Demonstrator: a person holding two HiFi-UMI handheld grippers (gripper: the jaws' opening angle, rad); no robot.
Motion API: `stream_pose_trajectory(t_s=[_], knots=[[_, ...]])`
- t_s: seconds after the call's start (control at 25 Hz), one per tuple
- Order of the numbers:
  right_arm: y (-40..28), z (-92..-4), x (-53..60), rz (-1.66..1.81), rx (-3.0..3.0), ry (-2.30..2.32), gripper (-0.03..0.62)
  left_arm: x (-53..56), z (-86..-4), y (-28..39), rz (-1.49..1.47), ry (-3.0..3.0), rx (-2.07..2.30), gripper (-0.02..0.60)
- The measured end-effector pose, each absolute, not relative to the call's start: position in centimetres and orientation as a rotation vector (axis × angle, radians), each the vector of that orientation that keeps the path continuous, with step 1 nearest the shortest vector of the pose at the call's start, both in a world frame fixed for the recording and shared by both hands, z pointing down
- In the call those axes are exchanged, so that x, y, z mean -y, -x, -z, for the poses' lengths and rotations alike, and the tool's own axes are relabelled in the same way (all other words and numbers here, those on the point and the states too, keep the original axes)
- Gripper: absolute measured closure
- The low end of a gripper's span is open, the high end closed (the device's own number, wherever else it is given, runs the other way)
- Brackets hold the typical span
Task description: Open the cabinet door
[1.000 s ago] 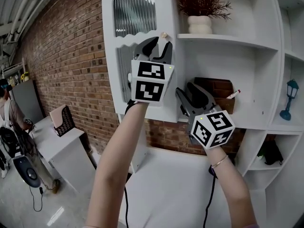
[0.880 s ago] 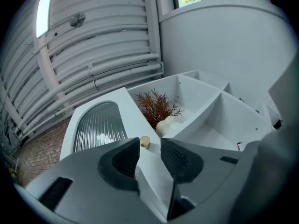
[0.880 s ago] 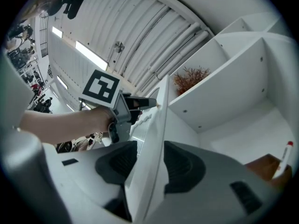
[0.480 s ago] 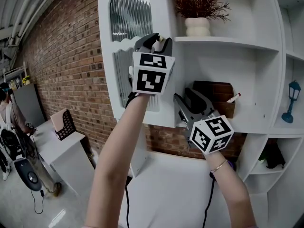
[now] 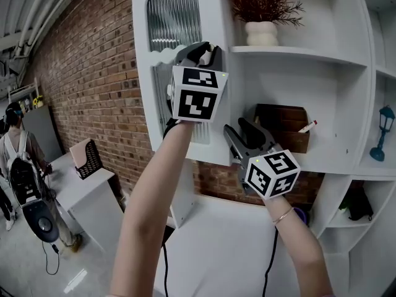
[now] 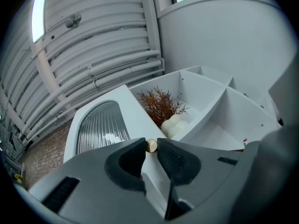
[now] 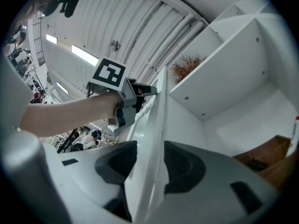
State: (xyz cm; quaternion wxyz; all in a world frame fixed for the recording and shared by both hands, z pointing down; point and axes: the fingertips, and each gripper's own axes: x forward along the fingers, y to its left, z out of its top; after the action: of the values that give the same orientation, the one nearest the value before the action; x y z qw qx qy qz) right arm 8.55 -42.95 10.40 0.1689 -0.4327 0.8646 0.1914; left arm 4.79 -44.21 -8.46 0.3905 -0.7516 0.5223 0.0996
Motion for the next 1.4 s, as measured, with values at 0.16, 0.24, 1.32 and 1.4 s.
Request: stream_pose_trajectory(t_s=[0.16,0.24,1.32,1.4], knots=[[-7.7,-10.6,42.9,-0.534,-2.475,1.227,0.422,43.3,8.4,-4.2,-0.266,1.920,-1.316,0.506],[-7.4,-10.6,42.8,-0.533,-2.481,1.225,0.421,42.8,8.5,-3.9,-0.279,1.926,-1.309,0.506],[-0.5,-12.0,37.3,-0.466,-2.602,1.033,0.511,36.1,8.6,1.5,-0.391,1.968,-1.316,0.491],[0.1,-12.0,36.8,-0.469,-2.604,1.027,0.511,35.6,8.6,2.1,-0.385,1.957,-1.326,0.489]])
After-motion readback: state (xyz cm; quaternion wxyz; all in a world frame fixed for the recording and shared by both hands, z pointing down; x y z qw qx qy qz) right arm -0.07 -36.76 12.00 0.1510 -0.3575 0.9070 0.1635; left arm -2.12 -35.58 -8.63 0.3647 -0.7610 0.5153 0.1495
